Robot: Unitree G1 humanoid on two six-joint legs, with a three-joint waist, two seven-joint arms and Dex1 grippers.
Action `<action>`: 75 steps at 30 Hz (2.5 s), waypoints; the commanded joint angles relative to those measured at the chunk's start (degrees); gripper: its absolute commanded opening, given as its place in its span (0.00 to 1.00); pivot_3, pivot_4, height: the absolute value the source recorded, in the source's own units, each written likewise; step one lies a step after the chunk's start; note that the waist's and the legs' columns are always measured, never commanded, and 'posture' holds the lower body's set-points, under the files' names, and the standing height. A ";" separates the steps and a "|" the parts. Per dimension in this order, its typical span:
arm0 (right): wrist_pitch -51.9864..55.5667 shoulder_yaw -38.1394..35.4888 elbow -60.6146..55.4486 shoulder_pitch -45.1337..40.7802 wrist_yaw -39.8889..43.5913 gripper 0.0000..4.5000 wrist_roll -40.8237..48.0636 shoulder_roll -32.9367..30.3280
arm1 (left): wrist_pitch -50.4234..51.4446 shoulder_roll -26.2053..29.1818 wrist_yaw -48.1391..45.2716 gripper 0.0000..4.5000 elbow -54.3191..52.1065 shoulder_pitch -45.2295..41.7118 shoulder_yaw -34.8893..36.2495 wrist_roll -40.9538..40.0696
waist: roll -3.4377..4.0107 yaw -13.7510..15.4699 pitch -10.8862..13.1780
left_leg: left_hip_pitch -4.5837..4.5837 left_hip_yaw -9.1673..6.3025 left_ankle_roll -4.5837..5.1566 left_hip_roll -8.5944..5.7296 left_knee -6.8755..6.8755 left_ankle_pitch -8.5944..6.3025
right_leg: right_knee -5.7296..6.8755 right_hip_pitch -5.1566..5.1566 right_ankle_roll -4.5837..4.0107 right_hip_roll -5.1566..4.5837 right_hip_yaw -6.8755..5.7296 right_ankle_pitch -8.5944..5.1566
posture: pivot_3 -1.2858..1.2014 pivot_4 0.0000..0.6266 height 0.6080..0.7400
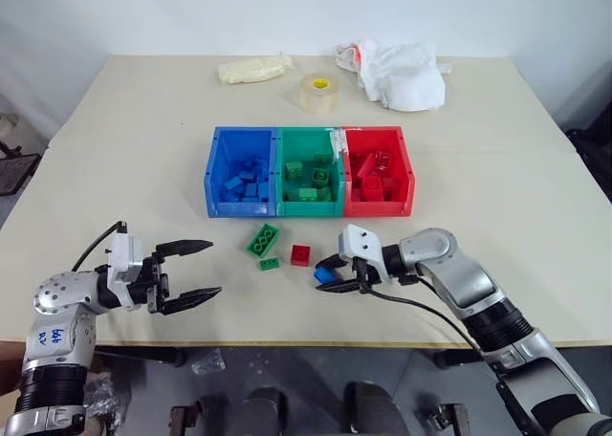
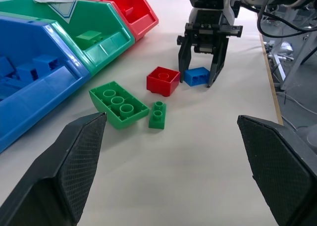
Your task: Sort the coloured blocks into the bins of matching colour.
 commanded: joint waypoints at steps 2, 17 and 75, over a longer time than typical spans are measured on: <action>0.78 -2.46 -3.94 -1.27 0.64 0.35 1.50 -0.62 | -1.09 0.53 0.14 1.00 -0.48 0.62 1.59 -0.88 | 0.00 -0.08 0.00 | 0.00 0.00 0.00 0.00 0.00 0.00 | 0.00 0.00 0.00 0.00 0.00 0.00 | 0.52 0.24 1.00; -1.26 -9.10 12.52 -23.75 -8.21 0.35 2.07 11.97 | -2.13 -0.86 2.12 1.00 -0.88 0.31 0.79 -0.63 | 0.01 -1.33 0.00 | 0.01 -0.01 -0.04 0.02 -0.10 0.00 | 0.08 -0.10 0.00 0.02 0.00 0.00 | 0.52 0.24 1.00; 9.51 -12.79 -14.05 1.40 -1.47 0.99 8.52 -10.68 | -3.81 -0.90 -0.90 1.00 5.33 -5.36 -1.10 -0.03 | 0.03 -0.66 0.05 | -0.02 0.04 -0.04 0.01 -0.03 -0.02 | -0.02 -0.04 -0.02 -0.04 0.05 0.01 | 0.52 0.24 1.00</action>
